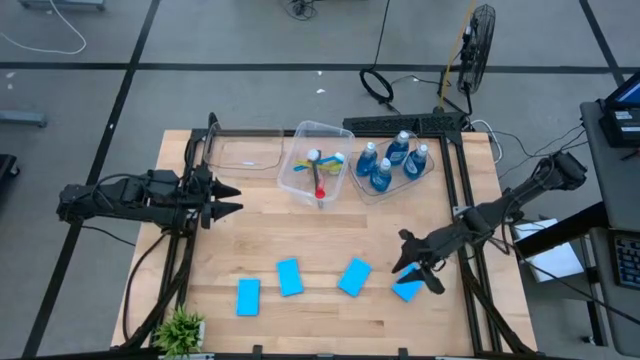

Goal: Pick & Place Kitchen Sink Supplies
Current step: Put the blue sponge into the left transparent bin

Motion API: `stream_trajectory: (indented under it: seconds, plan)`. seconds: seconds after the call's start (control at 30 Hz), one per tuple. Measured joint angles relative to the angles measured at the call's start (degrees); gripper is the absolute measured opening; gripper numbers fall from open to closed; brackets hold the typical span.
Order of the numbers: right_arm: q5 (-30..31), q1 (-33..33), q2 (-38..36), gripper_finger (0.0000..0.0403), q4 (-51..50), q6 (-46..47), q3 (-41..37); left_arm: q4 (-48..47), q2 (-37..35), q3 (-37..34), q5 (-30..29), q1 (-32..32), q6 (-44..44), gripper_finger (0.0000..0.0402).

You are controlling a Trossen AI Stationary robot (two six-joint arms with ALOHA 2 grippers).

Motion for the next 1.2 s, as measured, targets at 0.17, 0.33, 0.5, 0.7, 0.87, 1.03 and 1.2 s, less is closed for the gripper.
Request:
stream_trajectory:
  seconds: [0.17, 0.33, 0.5, 0.7, 0.87, 1.03, 1.2]
  plan:
    - [-1.3, 0.0, 3.5, 0.0135, -16.3, -9.0, 6.3, 0.0, 0.0, 0.0, 0.0, 0.0, -1.5, 0.0284]
    - [-1.3, 0.0, 7.2, 0.0142, -22.8, -16.6, 9.3, 0.0, 0.0, 0.0, 0.0, 0.0, -1.5, 0.0275]
    - [-1.3, 0.0, 10.5, 0.0162, -24.6, -21.9, 9.8, 0.0, 0.0, 0.0, 0.0, 0.0, -1.5, 0.0275]
    - [-1.3, 0.0, 14.4, 0.0193, -26.4, -26.4, 9.8, 0.0, 0.0, 0.0, 0.0, 0.0, -2.6, 0.0285]
    - [-1.3, 0.0, 18.1, 0.0210, -26.6, -30.4, 9.8, 0.0, 0.0, 0.0, 0.0, 0.0, -2.4, 0.0291]
    - [-1.3, 0.0, 22.0, 0.0215, -26.6, -32.3, 9.8, 0.0, 0.0, 0.0, -0.1, 0.0, -2.4, 0.0288]
    - [-1.0, 0.0, 25.8, 0.0215, -26.6, -34.7, 9.8, 0.0, 0.0, 0.0, -0.1, 0.0, -2.3, 0.0279]
